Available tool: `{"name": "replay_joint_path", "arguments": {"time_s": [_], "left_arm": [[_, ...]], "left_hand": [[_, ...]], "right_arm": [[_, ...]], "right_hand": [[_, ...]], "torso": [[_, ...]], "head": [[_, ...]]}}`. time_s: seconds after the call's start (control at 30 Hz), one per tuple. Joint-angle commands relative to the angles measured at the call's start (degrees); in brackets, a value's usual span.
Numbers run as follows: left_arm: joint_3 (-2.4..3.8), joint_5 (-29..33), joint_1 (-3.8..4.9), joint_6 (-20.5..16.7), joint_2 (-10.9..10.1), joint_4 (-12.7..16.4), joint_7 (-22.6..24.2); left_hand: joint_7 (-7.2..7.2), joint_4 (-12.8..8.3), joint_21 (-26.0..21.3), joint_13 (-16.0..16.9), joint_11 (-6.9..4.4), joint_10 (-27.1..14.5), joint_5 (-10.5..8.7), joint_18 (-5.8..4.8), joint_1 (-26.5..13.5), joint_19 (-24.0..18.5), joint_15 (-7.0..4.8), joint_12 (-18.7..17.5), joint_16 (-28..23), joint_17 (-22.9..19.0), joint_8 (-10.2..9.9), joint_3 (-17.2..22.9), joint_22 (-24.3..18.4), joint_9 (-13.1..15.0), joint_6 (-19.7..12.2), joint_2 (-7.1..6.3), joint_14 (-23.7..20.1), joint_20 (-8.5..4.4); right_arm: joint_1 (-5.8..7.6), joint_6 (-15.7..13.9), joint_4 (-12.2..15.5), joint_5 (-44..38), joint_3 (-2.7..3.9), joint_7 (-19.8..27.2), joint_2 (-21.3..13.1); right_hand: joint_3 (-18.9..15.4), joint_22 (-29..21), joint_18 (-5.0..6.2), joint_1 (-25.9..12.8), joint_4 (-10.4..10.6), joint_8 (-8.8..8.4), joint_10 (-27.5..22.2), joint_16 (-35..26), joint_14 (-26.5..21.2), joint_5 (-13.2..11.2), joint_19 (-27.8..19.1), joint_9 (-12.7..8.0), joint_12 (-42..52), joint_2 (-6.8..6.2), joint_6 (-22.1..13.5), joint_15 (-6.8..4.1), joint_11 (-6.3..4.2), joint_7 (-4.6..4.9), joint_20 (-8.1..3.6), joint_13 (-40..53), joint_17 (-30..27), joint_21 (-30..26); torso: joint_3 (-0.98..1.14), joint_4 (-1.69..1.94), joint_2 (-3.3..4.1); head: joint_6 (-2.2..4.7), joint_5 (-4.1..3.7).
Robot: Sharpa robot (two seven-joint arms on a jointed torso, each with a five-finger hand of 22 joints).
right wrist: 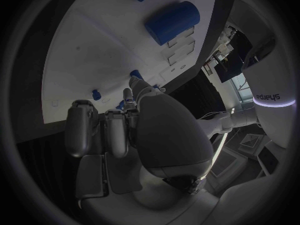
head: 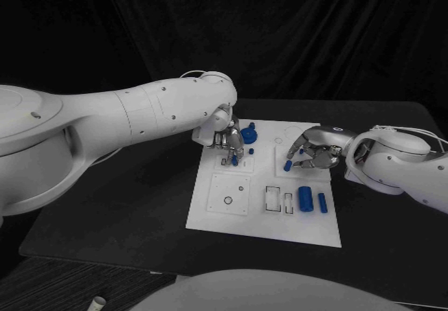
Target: Assemble the parts on the task board
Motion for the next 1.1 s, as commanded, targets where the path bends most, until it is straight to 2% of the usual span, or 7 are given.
{"name": "replay_joint_path", "arguments": {"time_s": [0.03,0.53,0.9,1.1], "left_arm": [[-0.02,0.36,-0.09,0.75,0.18,0.12,-2.62],[-0.02,0.36,-0.18,0.97,0.56,-0.15,-1.86],[-0.03,0.36,-0.32,1.72,0.43,-0.15,-2.12],[-0.03,0.36,-0.39,1.84,0.3,-0.02,-2.16]], "left_hand": [[-1.88,-4.86,-0.31,15.06,-0.24,5.83,1.33,0.7,3.04,2.14,-0.27,0.15,0.15,15.1,-0.22,6.41,11.77,0.08,1.99,2.29,6.05,-0.19],[-1.79,-4.77,-0.48,15.06,-0.17,5.83,1.13,0.72,2.9,2.09,-0.24,0.15,0.15,15.1,-0.41,6.44,11.73,0.06,1.85,2.3,6.05,-0.18],[-1.75,-4.74,-0.67,15.06,-0.14,5.83,0.96,0.76,2.86,2.04,-0.21,0.15,0.15,15.1,-0.5,6.47,11.68,0.05,1.77,2.33,6.05,-0.17],[-1.73,-4.74,-0.72,15.06,-0.11,5.83,0.8,0.76,2.85,2.02,-0.19,0.15,0.15,15.1,-0.59,6.53,11.67,0.04,1.72,2.38,6.05,-0.16]], "right_arm": [[-0.14,0.67,0.02,-0.34,0.03,-1.24,0.01],[-0.14,0.45,0.04,-0.34,0.03,-1.22,0.03],[-0.15,0.46,0.02,-0.34,0.03,-1.2,0.09],[-0.17,0.48,0.03,-0.34,0.03,-1.21,0.08]], "right_hand": [[0.14,10.58,1.06,0.46,-0.2,0.11,-0.27,-0.38,3.07,0.37,-0.39,-0.07,-0.36,0.02,0.33,0.26,-0.04,0.05,-0.12,0.97,6.85,-0.2],[0.18,10.55,1.08,0.48,-0.24,0.11,-0.3,-0.43,3.03,0.39,-0.45,-0.08,-0.39,0.0,0.32,0.27,-0.03,0.06,-0.11,0.93,6.78,-0.31],[0.19,10.52,1.1,0.45,-0.28,0.08,-0.37,-0.46,3.02,0.39,-0.5,-0.11,-0.46,-0.07,0.29,0.28,-0.02,0.08,-0.1,0.85,6.75,-0.41],[0.19,10.52,1.1,0.45,-0.28,0.08,-0.37,-0.46,3.02,0.39,-0.5,-0.11,-0.46,-0.07,0.29,0.28,-0.02,0.08,-0.1,0.85,6.75,-0.41]], "torso": [[0.0,-0.05,0.04],[-0.02,-0.15,0.02],[-0.12,-0.13,0.1],[-0.1,-0.02,0.08]], "head": [[-0.01,0.01],[-0.01,0.02],[-0.01,0.2],[-0.01,0.11]]}}
